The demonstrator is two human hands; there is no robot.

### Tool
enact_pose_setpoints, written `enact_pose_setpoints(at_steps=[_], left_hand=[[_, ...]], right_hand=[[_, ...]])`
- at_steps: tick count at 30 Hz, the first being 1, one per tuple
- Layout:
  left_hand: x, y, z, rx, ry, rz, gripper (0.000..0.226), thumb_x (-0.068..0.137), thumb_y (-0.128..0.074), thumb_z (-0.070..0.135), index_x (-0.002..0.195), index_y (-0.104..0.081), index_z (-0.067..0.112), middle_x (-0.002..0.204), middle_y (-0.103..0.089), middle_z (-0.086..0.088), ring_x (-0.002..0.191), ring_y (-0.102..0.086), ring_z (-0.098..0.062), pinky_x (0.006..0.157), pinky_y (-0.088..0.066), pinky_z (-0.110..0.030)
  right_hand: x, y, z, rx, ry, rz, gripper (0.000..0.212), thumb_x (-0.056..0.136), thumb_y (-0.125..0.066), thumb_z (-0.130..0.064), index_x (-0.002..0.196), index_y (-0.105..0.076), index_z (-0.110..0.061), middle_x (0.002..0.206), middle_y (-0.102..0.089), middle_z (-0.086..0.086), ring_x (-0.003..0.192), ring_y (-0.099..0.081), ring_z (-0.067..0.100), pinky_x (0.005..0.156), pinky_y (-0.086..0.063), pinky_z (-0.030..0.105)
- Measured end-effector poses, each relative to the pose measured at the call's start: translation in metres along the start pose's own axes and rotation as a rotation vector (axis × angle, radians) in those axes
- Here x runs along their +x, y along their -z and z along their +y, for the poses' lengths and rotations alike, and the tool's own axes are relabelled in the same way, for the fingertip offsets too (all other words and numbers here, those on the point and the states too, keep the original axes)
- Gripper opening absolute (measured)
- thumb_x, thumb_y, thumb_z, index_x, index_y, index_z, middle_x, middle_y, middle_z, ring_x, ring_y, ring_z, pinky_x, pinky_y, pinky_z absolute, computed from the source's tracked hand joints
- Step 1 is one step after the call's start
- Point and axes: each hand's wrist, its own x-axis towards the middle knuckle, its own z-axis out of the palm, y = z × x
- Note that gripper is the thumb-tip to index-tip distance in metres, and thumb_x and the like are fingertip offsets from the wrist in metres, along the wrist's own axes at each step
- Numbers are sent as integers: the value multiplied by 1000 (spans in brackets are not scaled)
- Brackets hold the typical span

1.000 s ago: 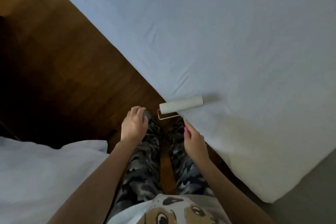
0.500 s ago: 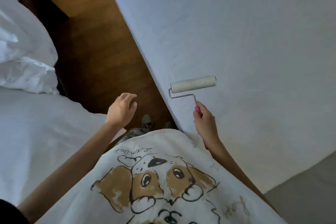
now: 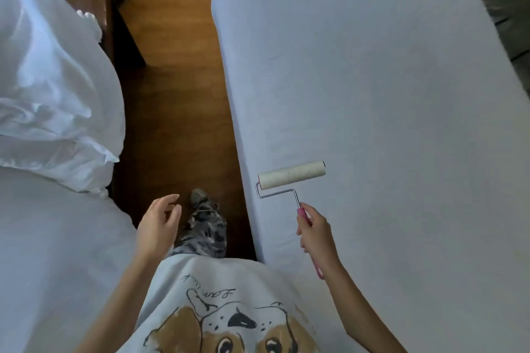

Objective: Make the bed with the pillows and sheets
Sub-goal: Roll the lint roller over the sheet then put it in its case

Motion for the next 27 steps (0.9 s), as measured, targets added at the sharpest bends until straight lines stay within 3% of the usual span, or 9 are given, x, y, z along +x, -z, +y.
enact_pose_setpoints(at_steps=[3,9,13,22,27], left_hand=[[53,23,18,4,-28,17,29,98,-53,22,125,-61,15,123,-62,-2,107,-60,-16,87,-51,-36],[157,68,62,21,-158,-101,30,98,-54,23,127,-60,19,125,-60,3,105,-59,-8,81,-46,-21],[216,92,82,84,-222,-113,31,98,-53,25,129,-58,19,128,-58,4,108,-59,-8,79,-42,-17],[348,139,100,-134,14,90,28,99,-52,19,126,-59,18,123,-62,3,106,-59,-11,93,-51,-34],[449,165,125,-193,117,175,28,100,-50,19,126,-58,21,122,-60,7,106,-57,-8,94,-48,-29]], right_hand=[[31,-13,-57,-2,30,9,22,101,-43,-27,118,-58,-28,70,-52,3,51,-42,12,47,-38,25],[93,-44,-161,-91,117,34,31,101,-43,-31,129,-56,-23,77,-56,-6,57,-48,6,57,-41,24],[123,-69,-215,-90,146,8,30,101,-44,-32,128,-55,-27,78,-56,-8,62,-49,7,60,-43,23],[255,-115,-334,-151,243,-108,33,98,-46,-35,128,-57,-27,83,-48,-18,73,-41,2,73,-41,27],[368,-149,-449,-218,343,-199,28,99,-46,-32,122,-60,-23,75,-51,-15,68,-45,4,67,-43,28]])
